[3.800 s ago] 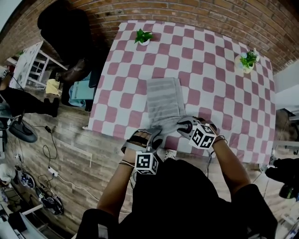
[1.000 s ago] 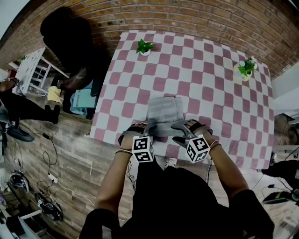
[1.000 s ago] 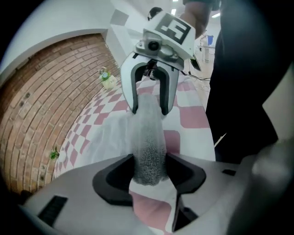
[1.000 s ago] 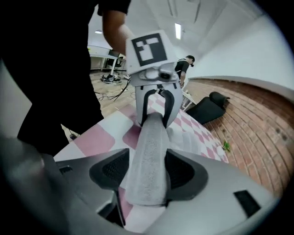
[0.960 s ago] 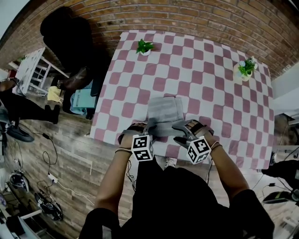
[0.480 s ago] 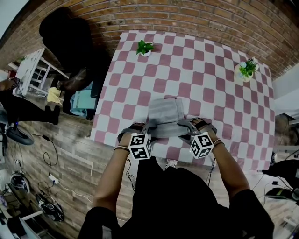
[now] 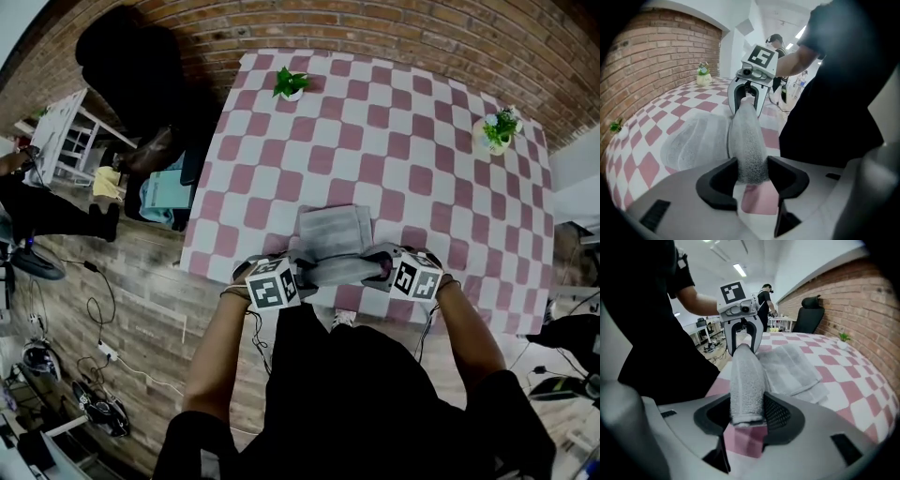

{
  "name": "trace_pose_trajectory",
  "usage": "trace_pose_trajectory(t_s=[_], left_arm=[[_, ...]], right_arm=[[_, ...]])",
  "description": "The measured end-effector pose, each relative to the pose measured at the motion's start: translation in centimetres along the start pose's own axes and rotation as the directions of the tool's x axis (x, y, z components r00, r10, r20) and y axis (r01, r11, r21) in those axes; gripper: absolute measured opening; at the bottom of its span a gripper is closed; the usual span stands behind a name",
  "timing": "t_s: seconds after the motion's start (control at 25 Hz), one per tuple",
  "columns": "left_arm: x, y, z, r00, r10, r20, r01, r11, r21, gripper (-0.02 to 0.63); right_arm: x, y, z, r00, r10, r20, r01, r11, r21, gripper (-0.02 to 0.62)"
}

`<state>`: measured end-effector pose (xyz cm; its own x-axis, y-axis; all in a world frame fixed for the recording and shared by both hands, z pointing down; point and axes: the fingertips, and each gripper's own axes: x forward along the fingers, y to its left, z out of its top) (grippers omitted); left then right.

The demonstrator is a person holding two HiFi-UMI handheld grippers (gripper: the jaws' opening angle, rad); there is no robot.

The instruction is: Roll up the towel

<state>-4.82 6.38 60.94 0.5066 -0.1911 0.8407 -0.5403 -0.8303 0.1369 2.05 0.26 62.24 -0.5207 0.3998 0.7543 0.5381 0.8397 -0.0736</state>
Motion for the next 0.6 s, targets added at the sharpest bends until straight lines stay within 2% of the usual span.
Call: trace_pose_trajectory(t_s=[0.08, 0.12, 0.24, 0.4, 0.6], left_arm=[[0.0, -0.9, 0.0, 0.998, -0.066, 0.01, 0.066, 0.997, -0.025, 0.204], [0.0, -0.9, -0.1, 0.997, -0.077, 0.02, 0.078, 0.996, -0.039, 0.206], [-0.1, 0.6, -0.4, 0.996, -0.046, 0.07, 0.053, 0.993, -0.108, 0.222], [-1.6, 3.3, -0.6, 0.987, 0.078, 0.138, -0.05, 0.979, -0.196, 0.276], [-3.5, 5.9, -0.5, 0.947, 0.228, 0.226, -0.156, 0.941, -0.3, 0.276]], right_arm=[[0.0, 1.3, 0.1, 0.995, 0.096, 0.036, -0.099, 0.992, 0.081, 0.189], [0.1, 1.4, 0.1, 0.991, 0.119, 0.06, -0.125, 0.986, 0.113, 0.189], [-0.1, 0.5, 0.5, 0.986, 0.121, 0.113, -0.139, 0.974, 0.176, 0.197], [-0.8, -1.5, 1.1, 0.987, 0.023, 0.156, -0.054, 0.979, 0.198, 0.249], [-2.6, -4.9, 1.8, 0.956, -0.17, 0.24, 0.11, 0.963, 0.247, 0.281]])
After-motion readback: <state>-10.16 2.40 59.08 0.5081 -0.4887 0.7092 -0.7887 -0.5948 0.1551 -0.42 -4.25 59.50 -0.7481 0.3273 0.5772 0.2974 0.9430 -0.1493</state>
